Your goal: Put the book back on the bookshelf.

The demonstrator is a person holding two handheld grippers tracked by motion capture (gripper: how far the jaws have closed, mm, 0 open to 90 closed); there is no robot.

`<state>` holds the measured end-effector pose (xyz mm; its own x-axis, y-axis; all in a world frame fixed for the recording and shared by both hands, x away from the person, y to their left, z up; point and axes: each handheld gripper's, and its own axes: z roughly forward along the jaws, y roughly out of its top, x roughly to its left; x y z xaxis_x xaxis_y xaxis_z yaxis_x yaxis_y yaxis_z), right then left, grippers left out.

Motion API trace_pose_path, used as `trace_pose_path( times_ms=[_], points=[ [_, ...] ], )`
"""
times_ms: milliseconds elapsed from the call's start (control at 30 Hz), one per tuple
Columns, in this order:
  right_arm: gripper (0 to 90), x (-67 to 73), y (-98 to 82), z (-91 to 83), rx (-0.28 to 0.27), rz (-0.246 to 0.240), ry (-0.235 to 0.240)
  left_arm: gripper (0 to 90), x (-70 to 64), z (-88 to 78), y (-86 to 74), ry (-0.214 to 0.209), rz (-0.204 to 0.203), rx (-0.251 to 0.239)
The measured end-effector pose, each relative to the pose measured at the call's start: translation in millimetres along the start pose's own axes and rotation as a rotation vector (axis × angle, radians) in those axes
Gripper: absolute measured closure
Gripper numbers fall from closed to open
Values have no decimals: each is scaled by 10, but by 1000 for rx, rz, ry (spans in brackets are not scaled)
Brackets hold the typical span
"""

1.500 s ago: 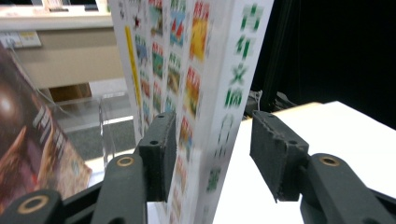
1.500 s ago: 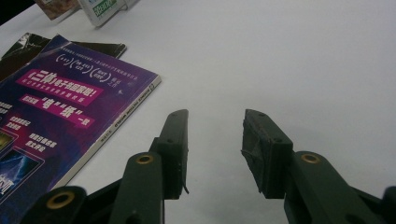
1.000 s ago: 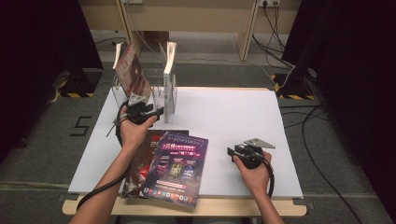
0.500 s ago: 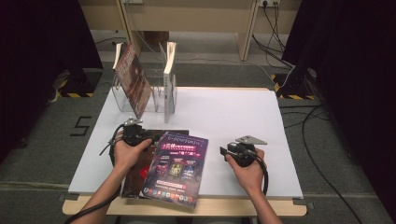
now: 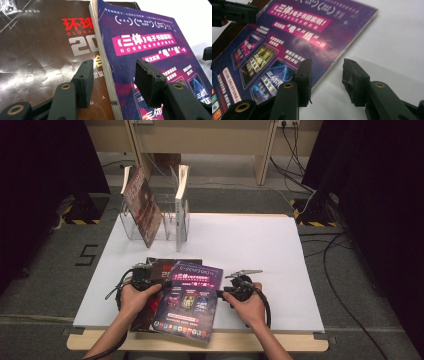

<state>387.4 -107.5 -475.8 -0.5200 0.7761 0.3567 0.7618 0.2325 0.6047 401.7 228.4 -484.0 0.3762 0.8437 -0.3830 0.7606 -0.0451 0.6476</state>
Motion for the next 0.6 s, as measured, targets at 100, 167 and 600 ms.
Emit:
trace_pose_path(
  times_ms=[100,167,600],
  points=[
    [597,37,-1,40,20,0,9,495,-29,1,-14,-15,1,10],
    [594,50,0,69,30,-2,15,496,-59,6,-28,-16,4,13],
    [577,74,4,116,39,20,26,506,-106,-8,-60,-16,18,33]
  ],
)
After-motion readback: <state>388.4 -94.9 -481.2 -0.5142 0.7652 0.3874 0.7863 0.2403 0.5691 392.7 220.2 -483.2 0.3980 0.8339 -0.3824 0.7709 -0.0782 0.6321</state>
